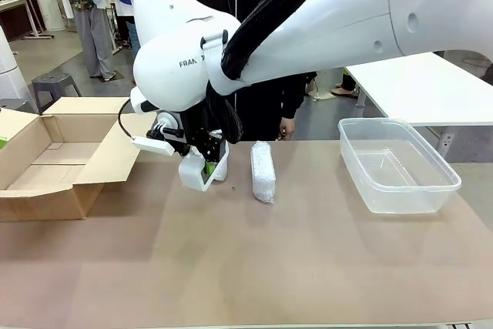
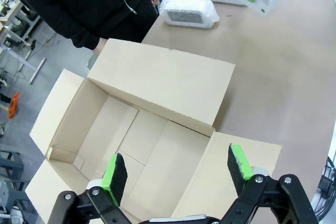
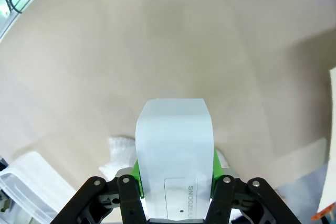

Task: Separate and place wrapped and unwrapped clocks.
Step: Pick up the Digital clock indicated by the person.

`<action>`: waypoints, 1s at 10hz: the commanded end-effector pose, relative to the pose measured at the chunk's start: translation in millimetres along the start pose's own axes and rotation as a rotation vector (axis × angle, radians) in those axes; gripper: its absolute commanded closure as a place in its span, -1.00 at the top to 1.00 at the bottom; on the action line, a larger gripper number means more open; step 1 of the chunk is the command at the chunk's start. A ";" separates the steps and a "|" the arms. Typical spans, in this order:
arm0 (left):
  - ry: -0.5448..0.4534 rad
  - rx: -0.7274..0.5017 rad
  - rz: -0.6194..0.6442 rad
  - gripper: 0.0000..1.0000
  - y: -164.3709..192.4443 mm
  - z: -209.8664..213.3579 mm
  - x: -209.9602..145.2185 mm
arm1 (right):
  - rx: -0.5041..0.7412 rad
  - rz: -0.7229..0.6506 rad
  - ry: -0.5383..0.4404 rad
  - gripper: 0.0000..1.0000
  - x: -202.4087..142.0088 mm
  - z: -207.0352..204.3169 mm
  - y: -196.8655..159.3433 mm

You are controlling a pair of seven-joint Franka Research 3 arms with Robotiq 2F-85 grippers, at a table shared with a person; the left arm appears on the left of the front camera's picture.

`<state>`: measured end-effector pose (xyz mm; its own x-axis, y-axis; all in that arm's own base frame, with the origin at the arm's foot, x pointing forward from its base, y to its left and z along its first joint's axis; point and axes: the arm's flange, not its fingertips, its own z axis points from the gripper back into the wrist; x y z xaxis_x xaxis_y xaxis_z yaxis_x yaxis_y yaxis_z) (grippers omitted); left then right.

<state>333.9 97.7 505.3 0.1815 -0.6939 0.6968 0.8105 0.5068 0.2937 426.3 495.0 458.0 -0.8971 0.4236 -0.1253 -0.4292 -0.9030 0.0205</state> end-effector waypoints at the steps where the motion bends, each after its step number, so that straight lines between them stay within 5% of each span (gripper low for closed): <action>1: -0.019 -0.009 -0.013 1.00 1.8 -1.1 -2.7 | 0.010 -0.015 0.040 -1.00 -0.5 10.3 -1.7; 2: -0.019 -0.009 -0.013 1.00 1.8 -1.1 -2.7 | 0.007 -0.011 0.029 -0.39 -1.7 10.2 -4.0; 10: -0.019 -0.009 -0.013 1.00 1.8 -1.1 -2.7 | -0.009 -0.007 0.002 -0.39 -4.2 10.5 -2.0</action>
<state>333.9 97.7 505.3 0.1815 -0.6939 0.6968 0.8105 0.5069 0.2937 430.6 495.7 466.8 -0.8939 0.4303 -0.1254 -0.4352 -0.9002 0.0136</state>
